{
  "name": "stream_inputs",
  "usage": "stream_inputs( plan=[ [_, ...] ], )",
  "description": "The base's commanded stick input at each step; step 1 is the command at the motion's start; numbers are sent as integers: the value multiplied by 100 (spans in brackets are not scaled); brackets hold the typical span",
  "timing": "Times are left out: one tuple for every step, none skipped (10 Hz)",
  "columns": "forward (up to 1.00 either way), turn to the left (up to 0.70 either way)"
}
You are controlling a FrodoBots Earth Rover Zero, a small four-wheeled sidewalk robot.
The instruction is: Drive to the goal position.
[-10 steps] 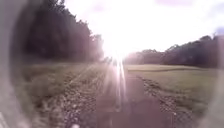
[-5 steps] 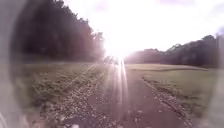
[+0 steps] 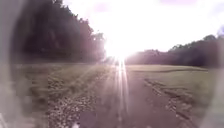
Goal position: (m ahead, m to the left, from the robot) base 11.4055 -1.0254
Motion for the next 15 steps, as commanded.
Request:
stream_inputs(
  plan=[
    [85, 0],
    [85, 0],
    [85, 0],
    [85, 0],
    [85, 0],
    [85, 0],
    [85, 0],
    [85, 0],
    [85, -3],
    [85, -33],
    [85, -34],
    [85, -34],
    [85, -32],
    [85, -13],
    [85, 0]
  ],
)
